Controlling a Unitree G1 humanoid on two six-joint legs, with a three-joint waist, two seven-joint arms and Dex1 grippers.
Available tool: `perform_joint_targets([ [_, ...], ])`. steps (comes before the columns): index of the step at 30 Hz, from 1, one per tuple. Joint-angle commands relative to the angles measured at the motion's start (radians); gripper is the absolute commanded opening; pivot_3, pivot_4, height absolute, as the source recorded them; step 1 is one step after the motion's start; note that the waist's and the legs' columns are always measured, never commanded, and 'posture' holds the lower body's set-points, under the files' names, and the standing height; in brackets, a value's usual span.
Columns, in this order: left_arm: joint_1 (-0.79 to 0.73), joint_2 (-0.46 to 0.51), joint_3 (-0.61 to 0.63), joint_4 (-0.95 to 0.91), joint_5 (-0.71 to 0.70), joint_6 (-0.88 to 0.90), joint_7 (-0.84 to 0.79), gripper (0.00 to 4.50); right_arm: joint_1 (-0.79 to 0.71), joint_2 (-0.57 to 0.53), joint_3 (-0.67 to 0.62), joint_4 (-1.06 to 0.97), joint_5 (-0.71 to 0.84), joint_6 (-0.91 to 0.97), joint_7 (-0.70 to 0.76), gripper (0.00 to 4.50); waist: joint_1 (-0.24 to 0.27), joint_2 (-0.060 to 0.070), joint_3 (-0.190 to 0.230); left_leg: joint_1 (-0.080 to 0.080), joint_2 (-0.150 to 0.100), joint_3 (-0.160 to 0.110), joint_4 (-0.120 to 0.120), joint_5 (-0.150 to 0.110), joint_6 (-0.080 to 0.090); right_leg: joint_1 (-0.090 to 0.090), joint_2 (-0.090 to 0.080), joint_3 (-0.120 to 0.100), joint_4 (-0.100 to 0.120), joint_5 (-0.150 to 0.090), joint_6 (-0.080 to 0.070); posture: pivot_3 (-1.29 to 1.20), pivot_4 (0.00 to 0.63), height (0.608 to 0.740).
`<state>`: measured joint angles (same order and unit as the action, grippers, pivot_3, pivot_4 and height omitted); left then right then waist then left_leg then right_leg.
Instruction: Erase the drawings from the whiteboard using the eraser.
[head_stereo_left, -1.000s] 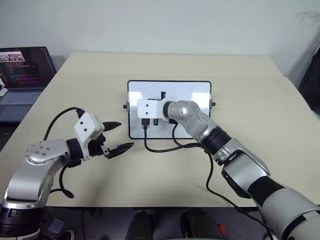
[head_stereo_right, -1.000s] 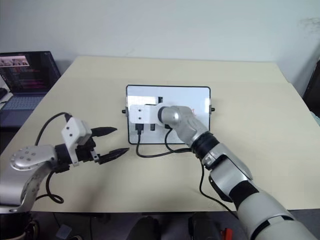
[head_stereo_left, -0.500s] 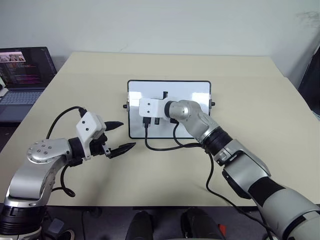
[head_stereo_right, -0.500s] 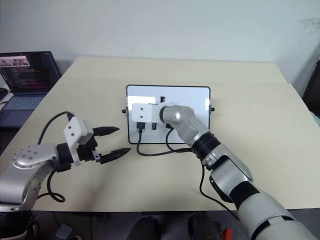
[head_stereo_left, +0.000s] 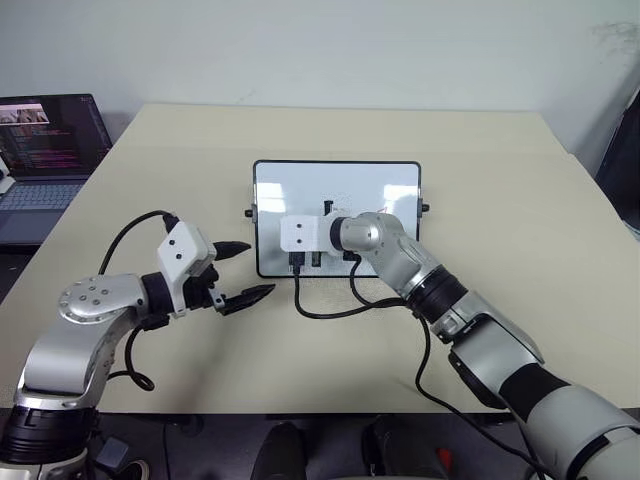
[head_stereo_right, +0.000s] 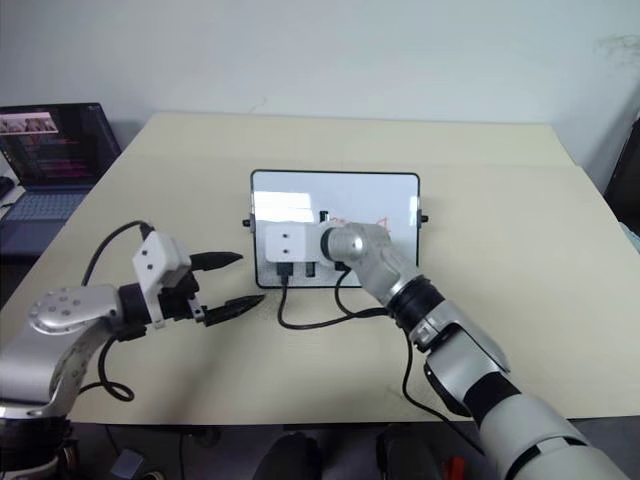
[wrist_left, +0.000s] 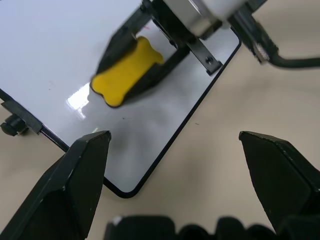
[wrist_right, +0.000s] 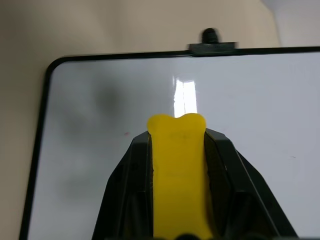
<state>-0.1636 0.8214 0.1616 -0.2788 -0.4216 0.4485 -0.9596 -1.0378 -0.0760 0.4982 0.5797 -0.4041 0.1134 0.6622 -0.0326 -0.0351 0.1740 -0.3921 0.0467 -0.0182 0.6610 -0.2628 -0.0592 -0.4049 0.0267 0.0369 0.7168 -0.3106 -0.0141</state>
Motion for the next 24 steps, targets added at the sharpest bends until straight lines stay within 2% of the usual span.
perform_joint_targets([
  [1,-0.022,0.0,0.006,-0.008,-0.006,-0.027,-0.006,4.5,0.066,0.003,-0.105,-0.191,0.123,0.111,0.058,1.05,0.001,0.0,0.0,-0.001,0.0,0.0,0.0,0.0,0.0,0.0,0.0,0.0,-0.001,0.0,0.0,0.0,0.15,0.74],
  [7,-0.037,-0.025,-0.003,-0.011,-0.009,-0.036,0.004,4.5,0.264,-0.034,-0.243,-0.684,0.31,0.446,0.122,1.05,0.002,0.001,0.001,-0.009,0.001,-0.002,-0.001,-0.002,-0.001,-0.005,0.0,-0.002,-0.005,-0.001,0.001,0.0,0.15,0.74],
  [11,-0.058,-0.033,-0.014,0.006,-0.008,-0.041,-0.001,4.5,0.428,-0.142,-0.256,-0.932,0.346,0.607,0.128,1.05,0.003,0.0,0.0,-0.009,0.0,-0.002,-0.001,-0.003,-0.001,-0.004,-0.001,-0.002,-0.007,-0.002,0.002,0.0,0.15,0.74],
  [19,-0.127,-0.047,-0.058,0.067,0.007,-0.066,-0.028,4.5,0.626,-0.259,-0.234,-1.094,0.357,0.69,0.054,1.05,-0.007,0.001,0.002,-0.006,0.0,-0.001,0.0,-0.002,-0.001,-0.003,0.002,0.0,-0.004,-0.003,0.004,0.0,0.15,0.74],
  [24,-0.181,-0.073,-0.081,0.123,0.02,-0.094,-0.02,4.5,0.642,-0.225,-0.236,-1.1,0.369,0.666,-0.022,1.05,-0.01,0.001,0.002,-0.006,0.0,-0.001,0.0,-0.002,-0.001,-0.003,0.005,0.001,-0.005,-0.003,0.004,0.0,0.15,0.74],
])
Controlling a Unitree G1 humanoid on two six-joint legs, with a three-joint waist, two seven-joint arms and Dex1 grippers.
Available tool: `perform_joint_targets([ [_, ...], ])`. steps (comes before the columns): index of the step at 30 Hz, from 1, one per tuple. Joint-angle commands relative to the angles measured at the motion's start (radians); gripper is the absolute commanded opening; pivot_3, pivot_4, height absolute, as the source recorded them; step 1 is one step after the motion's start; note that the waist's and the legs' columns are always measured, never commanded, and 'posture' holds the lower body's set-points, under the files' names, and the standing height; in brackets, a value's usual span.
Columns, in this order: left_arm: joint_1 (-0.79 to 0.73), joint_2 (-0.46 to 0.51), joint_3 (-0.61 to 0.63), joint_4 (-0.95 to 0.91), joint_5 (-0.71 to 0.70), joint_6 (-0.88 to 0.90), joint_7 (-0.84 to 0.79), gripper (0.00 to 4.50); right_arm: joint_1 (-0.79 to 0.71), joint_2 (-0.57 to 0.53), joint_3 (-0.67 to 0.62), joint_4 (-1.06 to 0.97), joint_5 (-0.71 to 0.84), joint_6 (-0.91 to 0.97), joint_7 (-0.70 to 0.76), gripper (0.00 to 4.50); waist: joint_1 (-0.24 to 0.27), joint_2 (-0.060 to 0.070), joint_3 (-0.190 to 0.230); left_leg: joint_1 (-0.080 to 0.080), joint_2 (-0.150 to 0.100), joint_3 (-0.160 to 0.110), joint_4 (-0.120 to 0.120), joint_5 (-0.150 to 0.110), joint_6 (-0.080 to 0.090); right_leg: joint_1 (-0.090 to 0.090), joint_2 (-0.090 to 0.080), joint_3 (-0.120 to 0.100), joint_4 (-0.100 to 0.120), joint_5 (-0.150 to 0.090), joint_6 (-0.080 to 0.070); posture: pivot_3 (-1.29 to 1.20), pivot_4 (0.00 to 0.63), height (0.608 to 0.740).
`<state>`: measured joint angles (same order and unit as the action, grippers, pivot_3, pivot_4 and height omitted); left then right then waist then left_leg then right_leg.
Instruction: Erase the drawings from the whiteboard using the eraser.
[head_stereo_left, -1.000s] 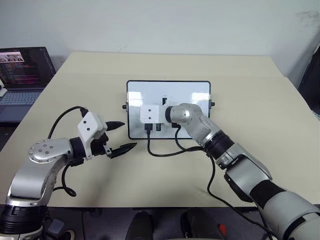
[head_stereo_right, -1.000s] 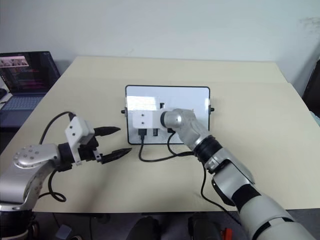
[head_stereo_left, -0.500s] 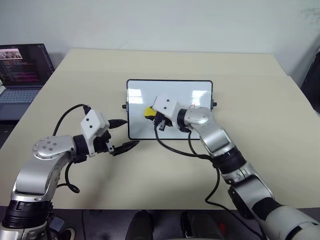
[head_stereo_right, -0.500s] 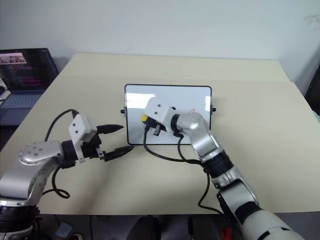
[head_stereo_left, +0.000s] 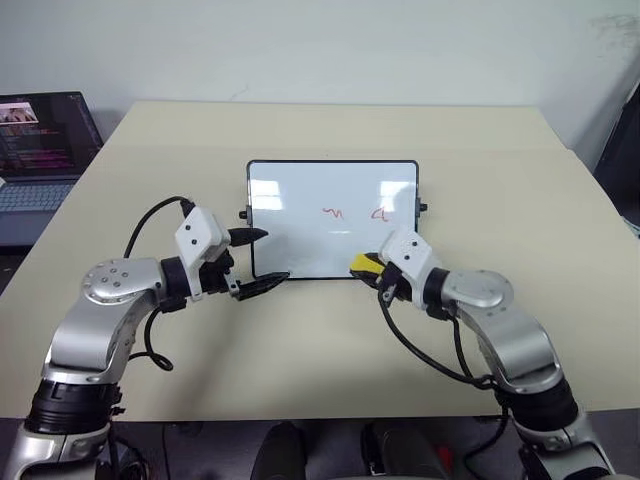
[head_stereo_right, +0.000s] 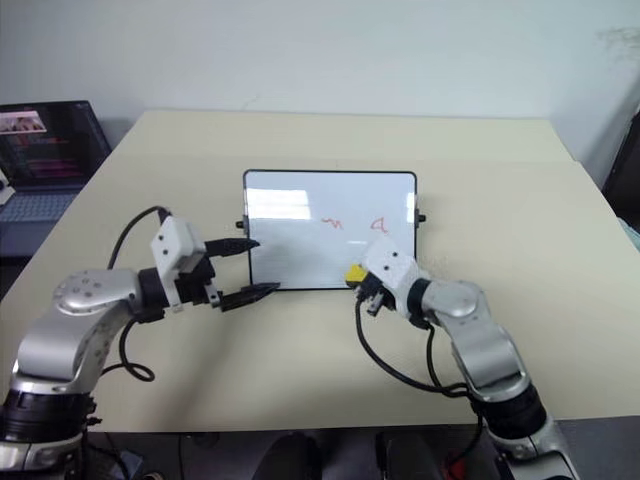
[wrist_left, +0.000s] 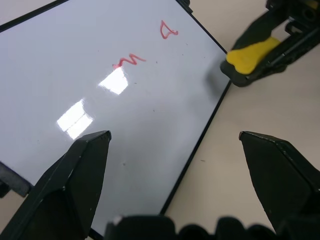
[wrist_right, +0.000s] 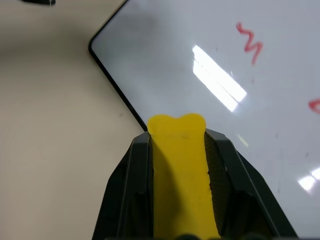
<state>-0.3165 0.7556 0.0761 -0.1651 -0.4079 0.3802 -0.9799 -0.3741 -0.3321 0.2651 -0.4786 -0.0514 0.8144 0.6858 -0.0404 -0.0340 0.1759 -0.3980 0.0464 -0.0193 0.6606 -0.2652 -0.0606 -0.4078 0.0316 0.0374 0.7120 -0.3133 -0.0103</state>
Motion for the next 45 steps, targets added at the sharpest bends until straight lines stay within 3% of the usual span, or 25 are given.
perform_joint_targets([
  [1,-0.032,-0.01,0.002,0.016,0.007,-0.028,0.0,4.5,-0.039,0.061,-0.006,-0.019,0.009,-0.076,-0.084,1.05,-0.004,0.0,0.0,0.0,0.0,0.0,0.0,0.0,0.0,0.0,0.0,0.0,0.0,0.0,0.0,0.0,0.15,0.74],
  [11,-0.035,-0.012,0.006,0.023,0.003,-0.032,0.003,4.5,-0.267,0.17,0.036,0.321,-0.086,-0.287,-0.266,1.05,-0.01,0.0,0.0,-0.001,0.001,0.0,0.0,0.0,0.0,0.0,0.0,0.001,0.0,0.001,-0.001,0.0,0.15,0.74],
  [20,-0.018,-0.006,0.006,-0.002,-0.002,-0.021,0.004,4.5,-0.342,0.196,0.057,0.534,-0.112,-0.344,-0.288,1.04,-0.01,0.0,0.0,-0.001,0.002,0.0,0.0,0.0,0.0,-0.001,-0.001,0.001,0.0,0.001,-0.001,0.0,0.15,0.74],
  [25,-0.013,-0.004,0.008,-0.012,-0.006,-0.013,0.005,4.5,-0.29,0.159,0.113,0.505,-0.091,-0.285,-0.183,1.04,-0.01,0.0,0.0,0.0,0.002,0.0,0.0,0.0,0.0,-0.001,-0.001,0.001,0.0,0.001,-0.001,0.0,0.15,0.74],
  [31,-0.012,-0.006,0.007,-0.021,-0.011,-0.002,0.003,4.5,-0.347,0.165,0.056,0.568,-0.152,-0.388,-0.333,1.03,-0.01,0.0,0.0,0.001,0.001,0.0,0.001,0.0,0.0,0.0,-0.001,0.001,0.003,0.001,-0.001,0.0,0.15,0.74],
  [35,-0.011,-0.006,0.007,-0.024,-0.013,0.002,0.002,4.5,-0.354,0.156,0.053,0.584,-0.158,-0.398,-0.34,1.03,-0.01,0.0,0.0,0.001,0.001,0.0,0.001,0.0,0.0,0.0,-0.001,0.001,0.003,0.001,-0.001,0.0,0.15,0.74],
  [41,-0.007,-0.003,0.01,-0.025,-0.013,0.005,0.001,4.5,-0.284,0.083,0.135,0.525,-0.13,-0.276,-0.141,1.03,-0.008,-0.001,-0.001,0.001,0.002,0.0,0.001,0.0,0.0,0.0,-0.001,0.001,0.002,0.001,-0.001,0.0,0.15,0.74],
  [45,-0.003,-0.001,0.012,-0.026,-0.014,0.006,0.001,4.5,-0.286,0.076,0.126,0.509,-0.136,-0.273,-0.139,1.03,-0.01,-0.001,0.0,0.004,0.001,0.001,0.001,0.0,0.0,0.002,-0.001,0.002,0.003,0.001,-0.001,0.0,0.15,0.74],
])
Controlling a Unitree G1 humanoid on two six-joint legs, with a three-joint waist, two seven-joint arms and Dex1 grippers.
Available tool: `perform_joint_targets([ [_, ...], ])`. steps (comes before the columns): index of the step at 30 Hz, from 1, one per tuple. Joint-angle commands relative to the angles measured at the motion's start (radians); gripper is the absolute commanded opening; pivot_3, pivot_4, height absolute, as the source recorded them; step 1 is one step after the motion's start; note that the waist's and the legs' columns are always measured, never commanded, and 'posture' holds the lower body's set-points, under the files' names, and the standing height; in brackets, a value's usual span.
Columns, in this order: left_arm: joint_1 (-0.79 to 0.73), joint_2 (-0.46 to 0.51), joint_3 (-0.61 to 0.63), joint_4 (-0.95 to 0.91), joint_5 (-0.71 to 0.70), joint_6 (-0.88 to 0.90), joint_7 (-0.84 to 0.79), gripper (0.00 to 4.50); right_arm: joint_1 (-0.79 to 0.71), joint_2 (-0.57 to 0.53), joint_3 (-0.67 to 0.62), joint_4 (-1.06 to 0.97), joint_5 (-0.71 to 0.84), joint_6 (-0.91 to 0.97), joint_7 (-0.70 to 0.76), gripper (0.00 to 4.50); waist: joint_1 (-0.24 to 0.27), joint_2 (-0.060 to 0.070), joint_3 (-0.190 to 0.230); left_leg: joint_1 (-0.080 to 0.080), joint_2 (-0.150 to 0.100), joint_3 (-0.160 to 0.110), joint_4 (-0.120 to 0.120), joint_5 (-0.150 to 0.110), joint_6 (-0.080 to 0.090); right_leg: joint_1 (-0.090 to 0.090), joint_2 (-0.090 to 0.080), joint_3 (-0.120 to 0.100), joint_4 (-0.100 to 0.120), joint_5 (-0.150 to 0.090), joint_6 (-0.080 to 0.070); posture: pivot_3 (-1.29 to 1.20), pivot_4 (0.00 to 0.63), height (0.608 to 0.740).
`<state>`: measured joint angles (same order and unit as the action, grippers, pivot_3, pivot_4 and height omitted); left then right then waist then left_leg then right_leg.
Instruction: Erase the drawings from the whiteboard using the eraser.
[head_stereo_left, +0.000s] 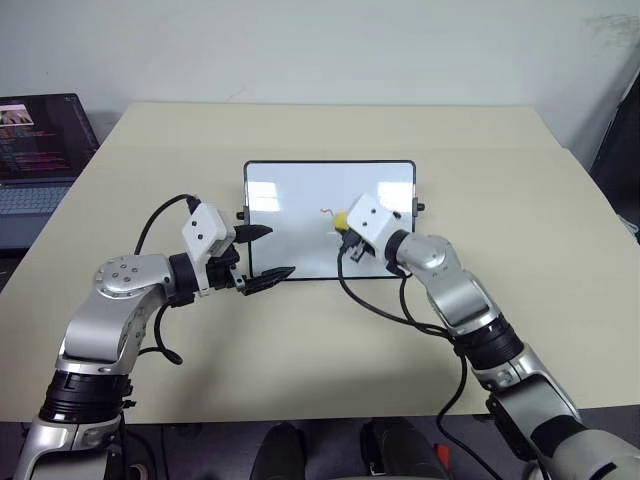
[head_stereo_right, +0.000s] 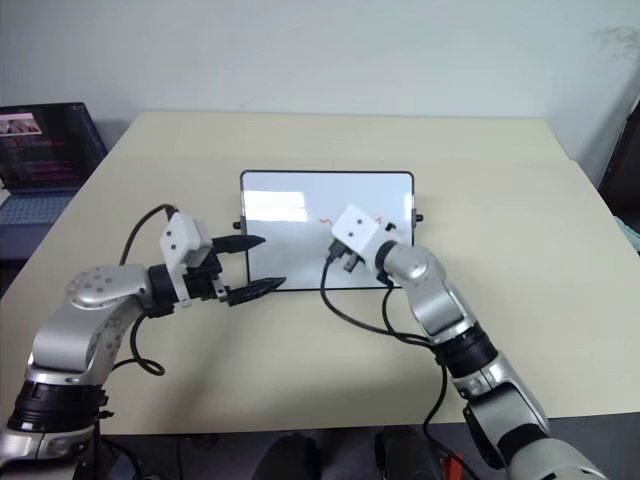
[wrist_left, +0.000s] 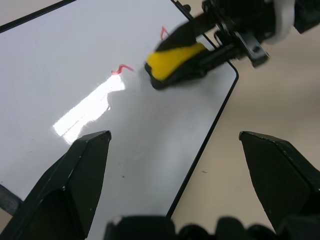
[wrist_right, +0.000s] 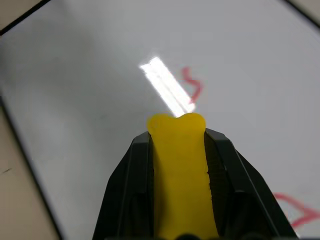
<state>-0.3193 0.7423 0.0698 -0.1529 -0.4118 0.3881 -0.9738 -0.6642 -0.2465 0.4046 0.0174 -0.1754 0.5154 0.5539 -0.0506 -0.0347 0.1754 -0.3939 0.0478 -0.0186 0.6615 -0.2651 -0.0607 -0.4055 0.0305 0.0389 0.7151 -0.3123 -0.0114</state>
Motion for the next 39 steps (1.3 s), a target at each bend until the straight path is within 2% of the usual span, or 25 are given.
perform_joint_targets([
  [1,0.0,0.013,0.018,-0.038,-0.01,-0.002,-0.006,4.5,-0.008,-0.003,-0.029,0.021,-0.02,0.011,-0.035,1.03,0.0,0.0,0.0,0.001,0.0,0.0,0.0,0.0,0.0,0.0,0.0,0.0,0.0,0.0,0.0,0.0,0.15,0.74],
  [6,0.001,0.015,0.019,-0.038,-0.011,-0.002,-0.009,4.5,-0.053,0.01,-0.077,0.071,-0.034,-0.045,-0.13,1.03,0.0,0.0,0.0,0.001,0.0,0.0,0.0,0.0,0.0,0.0,0.001,0.0,0.001,0.0,0.001,0.0,0.15,0.74],
  [17,0.005,0.016,0.02,-0.042,-0.015,0.001,-0.01,4.5,0.01,-0.053,-0.016,0.008,-0.02,0.05,0.03,1.02,0.001,0.0,0.0,0.0,0.0,0.0,0.0,0.0,0.0,0.0,0.001,0.0,0.0,0.001,0.0,0.0,0.15,0.74],
  [20,0.004,0.017,0.019,-0.04,-0.015,0.001,-0.01,4.5,-0.005,-0.035,-0.037,0.009,-0.015,0.031,0.01,1.02,0.001,0.0,0.0,0.001,0.0,0.0,0.0,0.0,0.0,0.0,0.001,0.0,0.0,0.001,0.0,0.0,0.15,0.74],
  [24,0.003,0.017,0.017,-0.038,-0.014,0.003,-0.01,4.5,-0.087,0.027,-0.072,0.077,-0.027,-0.061,-0.09,1.02,-0.006,0.0,0.0,0.001,0.0,0.001,0.0,0.0,0.0,0.0,0.001,0.001,0.001,0.001,0.0,0.0,0.15,0.74],
  [30,0.001,0.019,0.022,-0.035,-0.011,0.003,-0.004,4.5,-0.149,0.085,-0.047,0.148,-0.018,-0.112,-0.096,1.02,-0.004,0.0,0.0,-0.001,0.0,0.001,0.0,0.0,0.0,-0.001,0.001,0.0,-0.001,0.001,0.0,0.0,0.15,0.74],
  [33,0.003,0.02,0.024,-0.038,-0.012,0.006,0.0,4.5,-0.178,0.096,0.001,0.21,-0.038,-0.103,-0.049,1.02,-0.007,0.0,0.0,-0.002,0.001,0.001,0.0,0.0,0.0,-0.002,0.001,0.001,-0.002,0.001,-0.001,0.0,0.15,0.74],
  [37,0.011,0.026,0.033,-0.041,-0.013,0.007,0.0,4.5,-0.143,0.041,0.06,0.192,-0.046,-0.079,0.068,1.02,-0.004,0.0,0.0,-0.002,0.001,0.001,0.0,0.0,0.0,-0.002,0.001,0.001,-0.002,0.001,-0.001,0.0,0.15,0.74],
  [39,0.016,0.029,0.037,-0.041,-0.011,0.007,0.001,4.5,-0.143,0.04,0.05,0.186,-0.054,-0.101,0.048,1.02,-0.003,0.0,0.0,-0.002,0.001,0.0,0.0,0.0,0.0,-0.001,0.001,0.0,-0.002,0.001,-0.001,0.0,0.15,0.74],
])
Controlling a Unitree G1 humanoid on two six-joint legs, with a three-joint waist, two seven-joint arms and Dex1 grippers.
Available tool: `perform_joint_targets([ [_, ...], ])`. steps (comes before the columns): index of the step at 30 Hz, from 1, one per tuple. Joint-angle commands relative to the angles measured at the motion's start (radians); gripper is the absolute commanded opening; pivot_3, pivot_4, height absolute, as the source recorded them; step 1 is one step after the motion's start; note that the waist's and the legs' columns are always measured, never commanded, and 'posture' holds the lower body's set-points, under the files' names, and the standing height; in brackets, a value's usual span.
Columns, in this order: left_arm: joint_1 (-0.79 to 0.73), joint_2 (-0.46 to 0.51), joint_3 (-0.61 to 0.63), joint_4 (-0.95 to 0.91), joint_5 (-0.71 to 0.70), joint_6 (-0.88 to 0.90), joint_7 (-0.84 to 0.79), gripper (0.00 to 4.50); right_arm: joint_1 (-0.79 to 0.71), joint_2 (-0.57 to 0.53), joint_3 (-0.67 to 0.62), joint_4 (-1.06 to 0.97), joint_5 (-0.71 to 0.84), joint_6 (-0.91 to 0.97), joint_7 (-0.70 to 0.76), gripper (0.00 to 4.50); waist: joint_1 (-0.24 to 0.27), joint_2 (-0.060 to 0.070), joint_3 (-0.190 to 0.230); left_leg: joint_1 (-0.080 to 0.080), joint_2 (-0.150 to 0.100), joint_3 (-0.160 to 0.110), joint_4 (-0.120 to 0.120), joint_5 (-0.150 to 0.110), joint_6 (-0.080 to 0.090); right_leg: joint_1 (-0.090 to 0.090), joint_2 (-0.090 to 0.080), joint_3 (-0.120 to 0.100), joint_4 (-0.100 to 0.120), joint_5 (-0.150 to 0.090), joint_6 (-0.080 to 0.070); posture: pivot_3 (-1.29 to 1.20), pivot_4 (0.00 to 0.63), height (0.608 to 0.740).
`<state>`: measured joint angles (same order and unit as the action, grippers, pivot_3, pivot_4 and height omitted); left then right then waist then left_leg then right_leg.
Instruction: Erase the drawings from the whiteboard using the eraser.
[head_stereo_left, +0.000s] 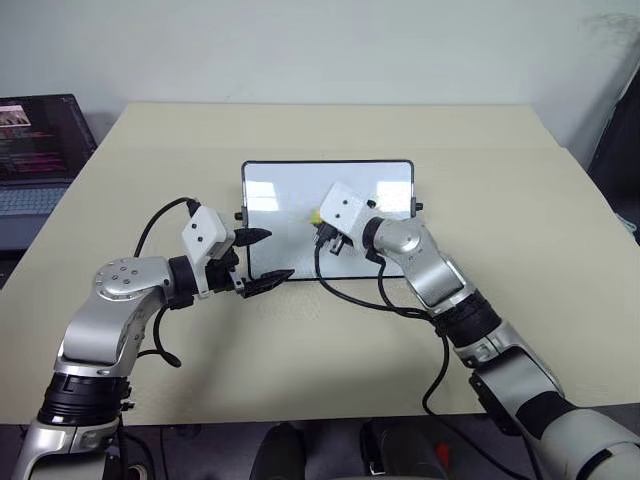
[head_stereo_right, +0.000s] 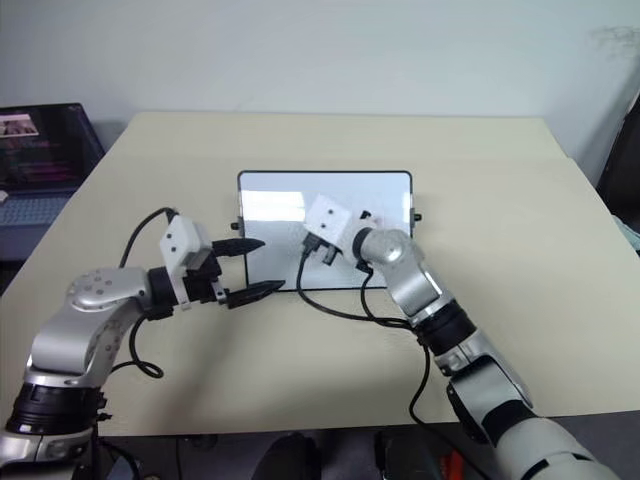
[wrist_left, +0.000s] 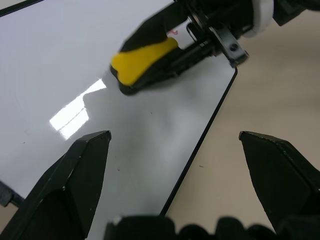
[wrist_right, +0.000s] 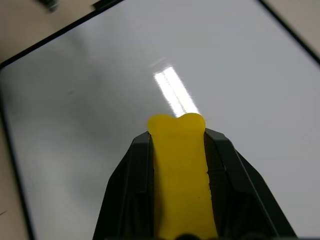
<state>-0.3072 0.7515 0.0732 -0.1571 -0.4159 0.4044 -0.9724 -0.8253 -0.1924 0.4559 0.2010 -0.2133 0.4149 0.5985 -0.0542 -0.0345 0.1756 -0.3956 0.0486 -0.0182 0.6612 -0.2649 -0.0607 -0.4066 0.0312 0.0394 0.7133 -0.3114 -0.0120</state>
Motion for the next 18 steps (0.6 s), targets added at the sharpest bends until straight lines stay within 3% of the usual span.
perform_joint_targets([
  [1,0.004,0.02,0.035,-0.036,-0.007,-0.01,-0.001,4.5,0.015,-0.01,-0.01,0.006,-0.022,-0.014,-0.015,1.02,0.0,0.0,0.0,0.0,0.0,0.0,0.0,0.0,0.0,0.0,0.0,0.0,0.0,0.0,0.0,0.0,0.15,0.74],
  [6,0.001,0.019,0.033,-0.039,-0.009,-0.006,0.002,4.5,-0.068,0.028,-0.091,0.098,-0.044,-0.116,-0.199,1.02,0.0,0.0,0.0,0.001,-0.001,0.0,0.001,0.0,0.0,0.0,0.0,0.0,0.002,0.0,0.0,0.0,0.15,0.74],
  [14,-0.001,0.019,0.031,-0.038,-0.009,-0.006,0.0,4.5,0.001,-0.03,-0.017,0.046,-0.036,-0.015,0.015,1.02,0.004,0.0,0.0,0.0,0.0,0.0,0.0,0.0,0.0,0.0,0.0,0.0,0.0,0.0,0.0,0.0,0.15,0.74],
  [18,-0.009,0.017,0.028,-0.032,-0.008,-0.008,-0.001,4.5,0.005,-0.036,-0.011,0.024,-0.052,-0.006,0.035,1.02,0.002,0.0,0.0,0.001,0.0,0.0,0.0,0.0,0.0,0.0,0.0,0.0,0.001,0.0,0.0,0.0,0.15,0.74],
])
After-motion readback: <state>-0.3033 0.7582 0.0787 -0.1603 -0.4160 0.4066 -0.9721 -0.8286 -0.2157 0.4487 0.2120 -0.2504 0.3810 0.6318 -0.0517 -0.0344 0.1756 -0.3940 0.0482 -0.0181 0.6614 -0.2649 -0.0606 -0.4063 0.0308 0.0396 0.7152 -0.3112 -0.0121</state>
